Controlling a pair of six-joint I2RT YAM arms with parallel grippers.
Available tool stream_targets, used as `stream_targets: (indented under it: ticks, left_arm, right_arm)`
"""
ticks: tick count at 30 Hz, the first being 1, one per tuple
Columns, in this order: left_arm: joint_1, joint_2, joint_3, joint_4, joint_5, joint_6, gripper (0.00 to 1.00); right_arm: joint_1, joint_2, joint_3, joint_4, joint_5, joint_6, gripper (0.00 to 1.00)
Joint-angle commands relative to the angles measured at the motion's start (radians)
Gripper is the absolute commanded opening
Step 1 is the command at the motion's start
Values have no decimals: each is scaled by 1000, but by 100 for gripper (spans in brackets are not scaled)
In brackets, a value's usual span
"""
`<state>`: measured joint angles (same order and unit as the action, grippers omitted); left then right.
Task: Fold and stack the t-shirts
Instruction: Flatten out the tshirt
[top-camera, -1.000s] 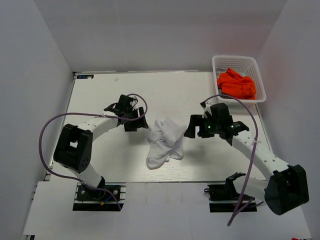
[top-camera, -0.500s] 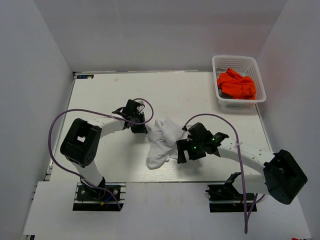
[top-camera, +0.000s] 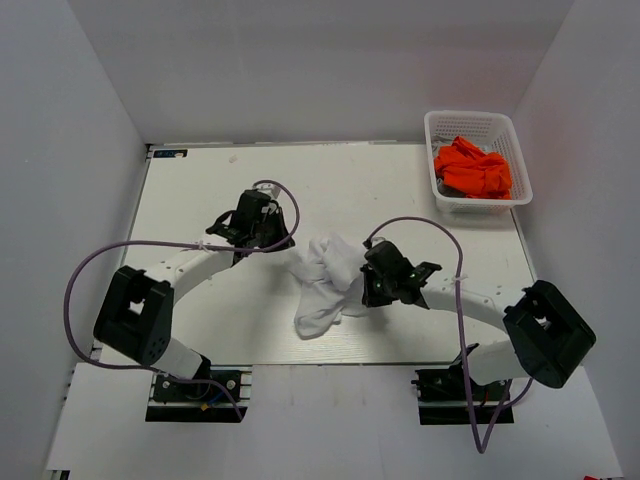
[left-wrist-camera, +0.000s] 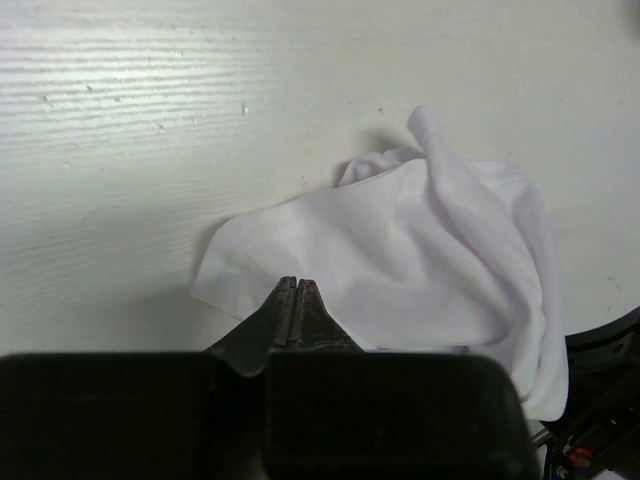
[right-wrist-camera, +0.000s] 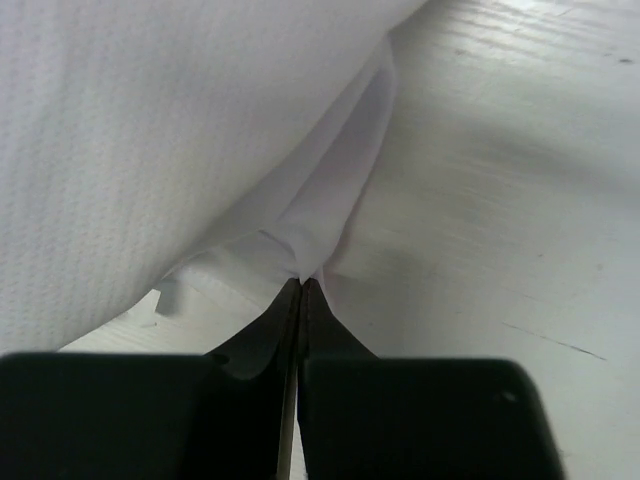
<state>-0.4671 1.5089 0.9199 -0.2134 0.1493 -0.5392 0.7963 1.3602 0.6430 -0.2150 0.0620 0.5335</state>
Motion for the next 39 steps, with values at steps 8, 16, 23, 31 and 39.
stream_targets:
  ticks: [8, 16, 23, 31, 39]
  left_arm:
    - [-4, -55, 80, -124, -36, 74, 72]
    - [-37, 62, 68, -143, 48, 166, 100]
    - [-88, 126, 13, -84, 87, 217, 93]
    - [-142, 280, 123, -141, -33, 177, 21]
    - [-142, 6, 180, -112, -247, 119, 0]
  right_arm:
    - [-48, -167, 75, -176, 260, 22, 0]
    - [-80, -170, 78, -182, 205, -9, 0]
    - [-114, -139, 87, -181, 194, -9, 0]
    - [-135, -168, 60, -175, 190, -1, 0]
    - [-181, -147, 173, -230, 375, -10, 0]
